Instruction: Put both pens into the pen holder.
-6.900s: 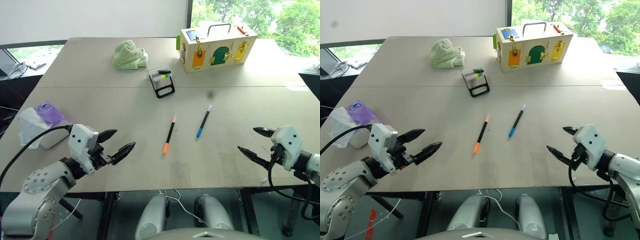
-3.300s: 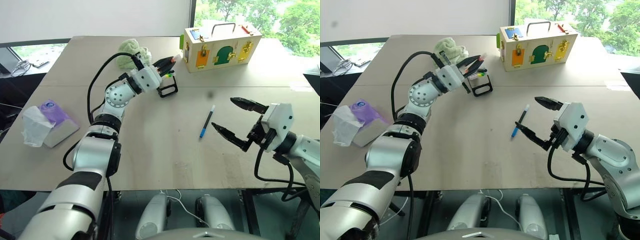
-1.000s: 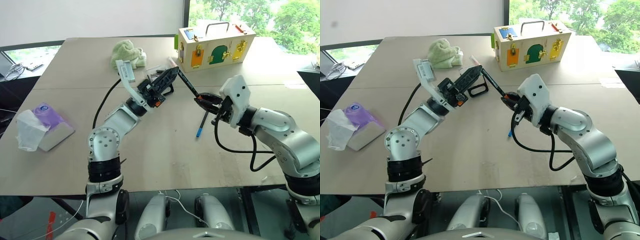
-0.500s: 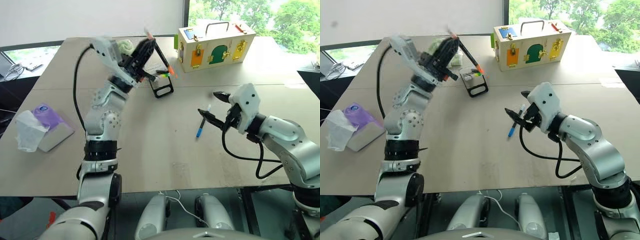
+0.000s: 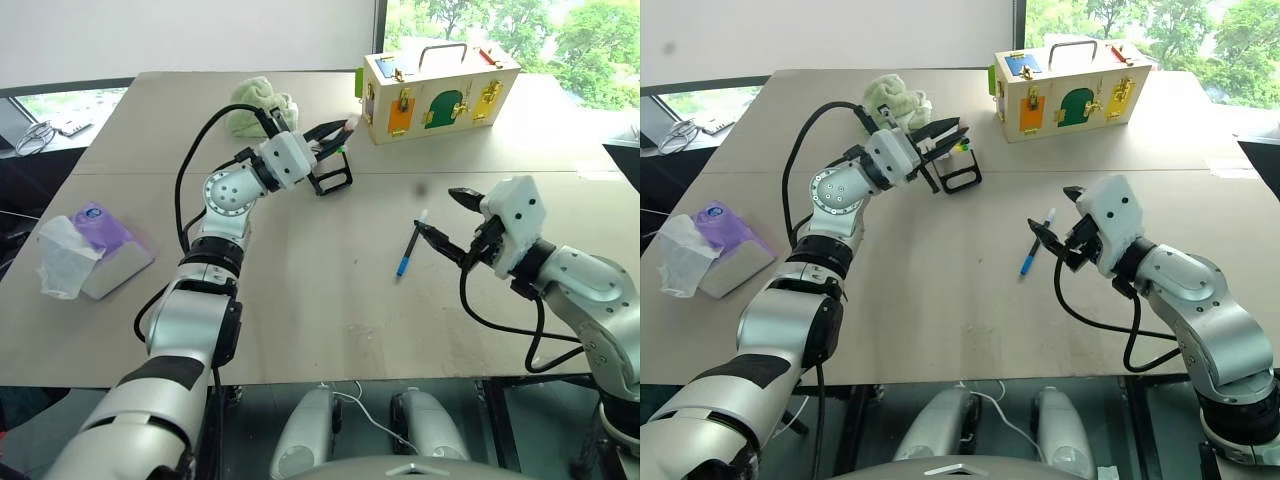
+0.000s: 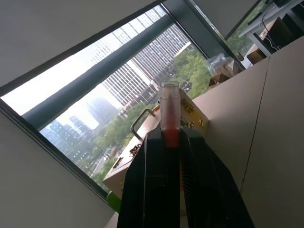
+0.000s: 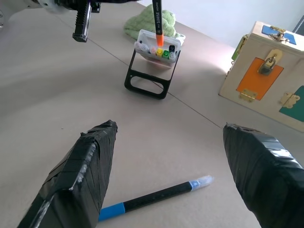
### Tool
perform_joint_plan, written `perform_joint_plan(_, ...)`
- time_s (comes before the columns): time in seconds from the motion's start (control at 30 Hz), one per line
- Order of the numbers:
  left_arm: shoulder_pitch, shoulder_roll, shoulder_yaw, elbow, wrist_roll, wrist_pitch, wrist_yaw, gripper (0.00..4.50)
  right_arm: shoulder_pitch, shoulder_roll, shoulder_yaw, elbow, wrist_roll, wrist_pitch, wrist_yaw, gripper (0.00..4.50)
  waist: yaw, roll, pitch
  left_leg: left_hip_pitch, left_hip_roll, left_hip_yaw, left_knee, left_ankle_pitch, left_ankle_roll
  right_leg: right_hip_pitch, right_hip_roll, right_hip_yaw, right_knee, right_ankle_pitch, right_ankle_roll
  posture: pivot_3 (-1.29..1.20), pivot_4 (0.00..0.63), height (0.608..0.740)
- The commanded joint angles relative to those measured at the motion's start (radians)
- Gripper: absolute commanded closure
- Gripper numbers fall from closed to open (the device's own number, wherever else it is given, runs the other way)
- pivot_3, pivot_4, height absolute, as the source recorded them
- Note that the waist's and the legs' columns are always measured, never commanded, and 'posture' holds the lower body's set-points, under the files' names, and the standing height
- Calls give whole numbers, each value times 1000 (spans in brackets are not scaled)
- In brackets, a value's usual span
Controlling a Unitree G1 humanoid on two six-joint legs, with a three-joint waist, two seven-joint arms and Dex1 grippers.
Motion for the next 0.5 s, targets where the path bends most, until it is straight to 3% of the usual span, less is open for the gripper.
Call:
perform_joint_plan(0.03,-31,31,-18,23,74,-66,75,4500,9,-7,-32,-49,7,-1,-11,692,0,0,0,0,0,0,0,0,0,0,0,0,0,0,0,0,150,740)
perform_joint_plan(0.5,-65,94,-109,188,313,-54,388,4500,-3,-9,-42,-68,18,7,-16,692,1,0,0,0,0,0,1,0,0,0,0,-1,1,0,0,0,150,740)
